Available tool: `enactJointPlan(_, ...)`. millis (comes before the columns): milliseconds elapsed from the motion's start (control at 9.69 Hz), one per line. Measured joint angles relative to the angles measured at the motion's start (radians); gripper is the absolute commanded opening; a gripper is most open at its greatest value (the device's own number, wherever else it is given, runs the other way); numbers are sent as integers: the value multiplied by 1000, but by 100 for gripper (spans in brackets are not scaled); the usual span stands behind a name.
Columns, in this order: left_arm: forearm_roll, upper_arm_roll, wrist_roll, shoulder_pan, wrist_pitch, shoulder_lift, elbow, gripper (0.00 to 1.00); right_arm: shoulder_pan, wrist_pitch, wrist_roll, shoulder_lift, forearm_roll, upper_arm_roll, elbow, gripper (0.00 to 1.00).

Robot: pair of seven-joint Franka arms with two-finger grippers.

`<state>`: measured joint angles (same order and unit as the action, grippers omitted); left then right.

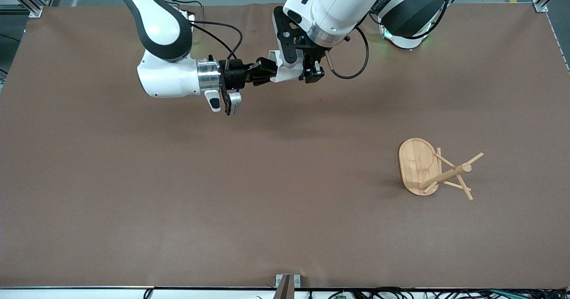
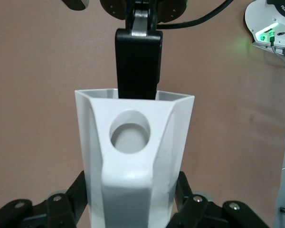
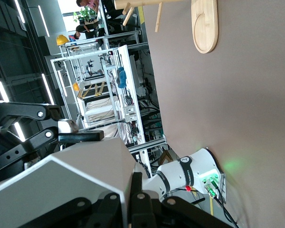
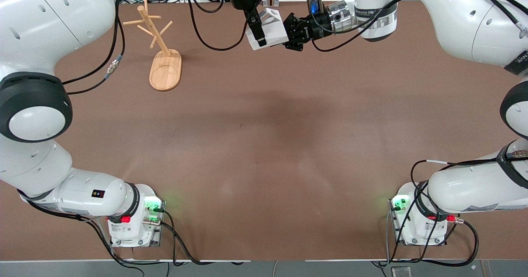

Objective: Hang cup on rack
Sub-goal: 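Open the right gripper and withdraw it while the left gripper holds the cup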

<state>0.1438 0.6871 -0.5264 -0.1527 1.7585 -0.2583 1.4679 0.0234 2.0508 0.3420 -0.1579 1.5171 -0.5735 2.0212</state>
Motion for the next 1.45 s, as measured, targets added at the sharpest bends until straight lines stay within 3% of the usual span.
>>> enactJointPlan(103,0,0,6,0,-1,2,0,0,0,0,-3,2,0,0,0,100)
enactJointPlan(413,-12,3,16,-5,0,3,5,0,0,-1,-17,15,3,-4,-14,100)
enactJointPlan(619,-16,3,16,-4,-6,3,11,0,-11,1,-55,25,-62,3,-28,100)
enactJointPlan(929,-23,-1,17,-1,-9,3,22,0,-48,-38,-244,35,-397,48,-99,100)
enactJointPlan(1135,-50,-4,47,8,-11,3,23,0,-54,-173,-290,41,-636,139,-141,100)
enactJointPlan(1445,-73,-6,227,74,-60,19,14,0,-64,-284,-456,61,-1122,241,-220,100)
